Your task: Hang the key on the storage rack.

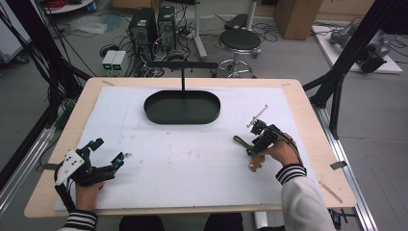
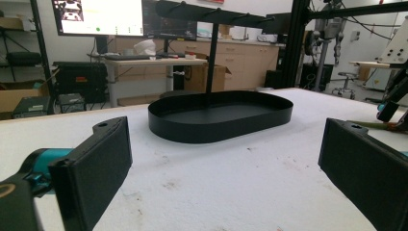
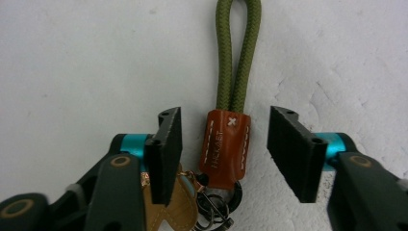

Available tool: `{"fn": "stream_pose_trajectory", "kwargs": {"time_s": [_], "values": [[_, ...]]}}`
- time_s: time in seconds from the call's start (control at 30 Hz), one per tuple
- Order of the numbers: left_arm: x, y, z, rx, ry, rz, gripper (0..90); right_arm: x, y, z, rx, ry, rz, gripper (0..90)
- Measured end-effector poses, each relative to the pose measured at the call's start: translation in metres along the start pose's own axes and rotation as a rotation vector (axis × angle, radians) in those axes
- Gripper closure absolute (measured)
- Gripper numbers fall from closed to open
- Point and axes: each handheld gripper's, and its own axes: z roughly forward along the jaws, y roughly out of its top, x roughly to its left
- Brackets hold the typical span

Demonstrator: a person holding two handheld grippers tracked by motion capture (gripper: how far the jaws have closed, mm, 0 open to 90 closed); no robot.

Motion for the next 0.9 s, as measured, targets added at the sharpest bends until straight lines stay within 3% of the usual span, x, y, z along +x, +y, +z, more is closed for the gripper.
{"fn": "stream_pose_trajectory", "kwargs": {"time_s": [0.47,0.53,0.6,0.9], "values": [[0.0000,0.0000,0.0000,0.000,0.001,0.000,4.9,-0.0008,0.0006,0.0045,0.042,0.002,0.001,59.5],[0.0000,0.0000,0.0000,0.000,0.000,0.000,4.9,0.0007,0.0021,0.0042,0.059,-0.033,-0.032,68.4],[0.0000,0.0000,0.0000,0.000,0.000,0.000,4.9,0.0016,0.0026,0.0034,0.057,-0.038,-0.026,71.6],[-0.0001,0.0000,0.0000,0.000,0.000,0.001,4.9,0.0024,0.0029,0.0016,0.053,-0.053,-0.038,73.1]]}}
